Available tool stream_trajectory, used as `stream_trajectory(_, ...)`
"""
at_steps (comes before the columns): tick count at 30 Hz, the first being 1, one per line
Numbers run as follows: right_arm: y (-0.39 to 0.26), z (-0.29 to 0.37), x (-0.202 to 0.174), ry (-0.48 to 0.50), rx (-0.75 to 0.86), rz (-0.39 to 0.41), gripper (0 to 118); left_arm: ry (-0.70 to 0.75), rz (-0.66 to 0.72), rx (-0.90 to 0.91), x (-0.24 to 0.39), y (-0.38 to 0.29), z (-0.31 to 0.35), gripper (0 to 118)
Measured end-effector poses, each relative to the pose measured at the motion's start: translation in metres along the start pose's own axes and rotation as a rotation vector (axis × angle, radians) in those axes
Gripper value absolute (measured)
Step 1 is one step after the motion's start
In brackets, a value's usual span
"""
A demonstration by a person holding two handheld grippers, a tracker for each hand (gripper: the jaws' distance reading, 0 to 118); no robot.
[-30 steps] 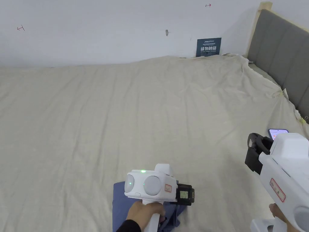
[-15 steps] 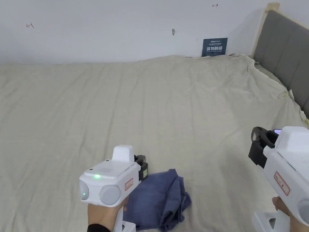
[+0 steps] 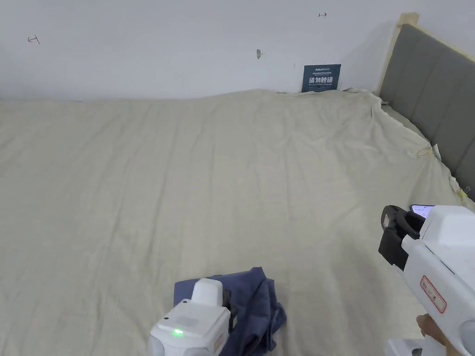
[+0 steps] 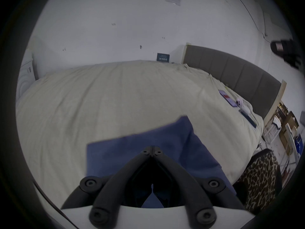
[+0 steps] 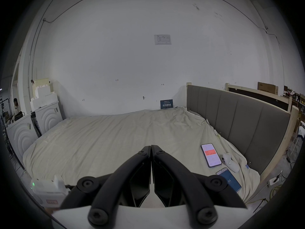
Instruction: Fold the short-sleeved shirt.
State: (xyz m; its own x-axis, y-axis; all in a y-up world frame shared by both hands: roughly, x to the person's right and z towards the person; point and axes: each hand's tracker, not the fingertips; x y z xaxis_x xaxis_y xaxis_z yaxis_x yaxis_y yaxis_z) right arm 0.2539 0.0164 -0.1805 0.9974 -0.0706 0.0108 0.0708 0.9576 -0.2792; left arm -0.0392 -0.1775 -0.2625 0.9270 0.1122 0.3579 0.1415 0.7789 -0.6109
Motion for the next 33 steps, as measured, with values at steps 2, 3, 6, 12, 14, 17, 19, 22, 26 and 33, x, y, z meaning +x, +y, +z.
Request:
stream_trajectory(2, 0.000, 0.000, 0.002, -0.005, -0.002, 0.002, 0, -0.018, -0.015, -0.037, 0.013, -0.010, -0.010, 0)
stream_trajectory(3, -0.001, -0.001, 0.003, -0.006, -0.005, 0.002, 0, -0.020, -0.017, -0.044, 0.019, -0.014, -0.013, 0)
stream_trajectory(6, -0.001, -0.001, 0.006, -0.010, -0.010, 0.003, 0, 0.001, -0.042, -0.027, 0.045, -0.005, 0.002, 0)
stream_trajectory(12, -0.003, -0.006, 0.012, -0.015, -0.018, -0.001, 0, -0.020, -0.070, -0.011, 0.058, -0.013, -0.007, 0)
stream_trajectory(14, -0.003, -0.006, 0.013, -0.017, -0.019, -0.003, 0, -0.028, -0.089, -0.016, 0.067, -0.002, -0.002, 0)
stream_trajectory(17, -0.003, -0.005, 0.014, -0.022, -0.018, -0.004, 0, -0.071, -0.091, -0.030, 0.077, -0.010, -0.009, 0)
stream_trajectory(19, -0.003, -0.005, 0.015, -0.022, -0.020, -0.009, 0, -0.060, -0.108, -0.030, 0.086, -0.012, -0.008, 0)
stream_trajectory(22, -0.003, -0.004, 0.015, -0.025, -0.021, -0.007, 0, -0.063, -0.109, -0.024, 0.082, -0.005, -0.008, 0)
stream_trajectory(26, 0.000, -0.001, 0.013, -0.022, -0.013, 0.001, 0, -0.089, -0.076, 0.038, 0.070, 0.007, 0.006, 0)
stream_trajectory(33, 0.011, 0.005, 0.001, -0.005, 0.026, 0.014, 0, -0.028, -0.014, 0.222, 0.039, 0.060, 0.054, 0)
